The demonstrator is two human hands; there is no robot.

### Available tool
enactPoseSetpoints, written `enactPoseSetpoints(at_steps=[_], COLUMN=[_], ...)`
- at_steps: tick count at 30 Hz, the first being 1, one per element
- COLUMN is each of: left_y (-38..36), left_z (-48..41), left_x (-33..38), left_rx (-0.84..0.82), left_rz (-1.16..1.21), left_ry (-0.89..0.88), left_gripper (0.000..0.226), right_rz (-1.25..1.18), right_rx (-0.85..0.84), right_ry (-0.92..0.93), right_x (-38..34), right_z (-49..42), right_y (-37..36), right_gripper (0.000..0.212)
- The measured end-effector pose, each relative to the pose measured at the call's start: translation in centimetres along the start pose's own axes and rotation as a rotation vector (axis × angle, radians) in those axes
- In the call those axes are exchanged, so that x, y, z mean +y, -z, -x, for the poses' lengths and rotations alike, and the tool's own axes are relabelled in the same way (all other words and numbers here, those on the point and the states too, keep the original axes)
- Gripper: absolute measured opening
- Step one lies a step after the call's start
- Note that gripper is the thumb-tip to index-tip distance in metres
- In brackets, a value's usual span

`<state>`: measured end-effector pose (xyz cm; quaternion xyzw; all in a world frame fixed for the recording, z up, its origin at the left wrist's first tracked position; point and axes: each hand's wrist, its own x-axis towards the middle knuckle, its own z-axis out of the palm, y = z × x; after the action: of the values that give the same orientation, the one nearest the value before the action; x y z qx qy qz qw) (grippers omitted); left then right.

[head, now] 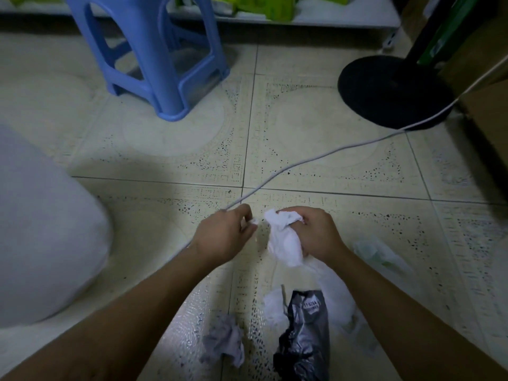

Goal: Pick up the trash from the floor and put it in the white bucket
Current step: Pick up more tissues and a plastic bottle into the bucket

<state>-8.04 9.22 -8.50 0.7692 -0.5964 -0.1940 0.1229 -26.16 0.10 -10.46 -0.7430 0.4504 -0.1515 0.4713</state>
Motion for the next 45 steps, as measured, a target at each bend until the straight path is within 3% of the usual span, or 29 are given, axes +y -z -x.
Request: enactPoseSetpoints(at_steps=[3, 7, 10, 16, 18, 21, 27, 29, 32, 34, 36, 45], left_y=[4.0, 10.3, 15.9, 27.0, 30.2, 33.8, 38.3, 38.5, 37.8, 37.0, 36.3, 33.8], left_z=[-0.8, -1.7, -2.1, -1.2, 0.1, 2.9, 9.7, 11.6, 13.6, 14.4, 15.1, 11.9], left_x=[0.1, -0.3, -0.8, -1.8, -3.0, -6.1, -14.1, -16.3, -19.2, -20.4, -20.9, -13.7], left_rx=[0.050, 0.165, 0.223, 0.385, 0.417, 0.455, 0.450, 0.450, 0.437, 0.379, 0.368, 0.354], left_rz=[0.093, 0.113, 0.093, 0.082, 0.056, 0.028, 0.020, -0.014, -0.091, -0.143, -0.196, -0.138], left_ry=[-0.013, -0.015, 0.002, 0.015, 0.023, 0.068, 0.250, 0.297, 0.384, 0.420, 0.420, 0.079], left_gripper=[0.019, 0.009, 0.016, 0.008, 0.016, 0.036, 0.010, 0.009, 0.008, 0.033, 0.047, 0.057], right_rz=[-0.158, -0.177, -0.270, -0.086, -0.094, -0.024, -0.137, -0.112, 0.188, 0.552, 0.755, 0.724], right_rx=[0.045, 0.015, -0.042, 0.046, 0.034, 0.001, -0.140, -0.117, -0.117, -0.200, -0.216, -0.074], right_ry=[0.044, 0.003, 0.002, 0.273, 0.324, 0.398, 0.458, 0.510, 0.652, 0.697, 0.667, 0.560], right_x=[-2.3, -8.2, -13.9, -25.7, -29.7, -34.8, -42.4, -43.5, -43.6, -42.8, -42.1, -40.0], right_z=[-0.9, -2.1, -3.4, -6.1, -6.4, -6.9, -5.6, -4.8, -3.5, -3.4, -3.7, -4.1], right_y=[0.7, 2.6, 4.0, 4.6, 3.7, 1.1, -8.8, -12.5, -16.6, -18.0, -18.2, -9.3], right_gripper=[0.008, 0.017, 0.025, 0.038, 0.041, 0.020, 0.014, 0.013, 0.018, 0.049, 0.075, 0.087])
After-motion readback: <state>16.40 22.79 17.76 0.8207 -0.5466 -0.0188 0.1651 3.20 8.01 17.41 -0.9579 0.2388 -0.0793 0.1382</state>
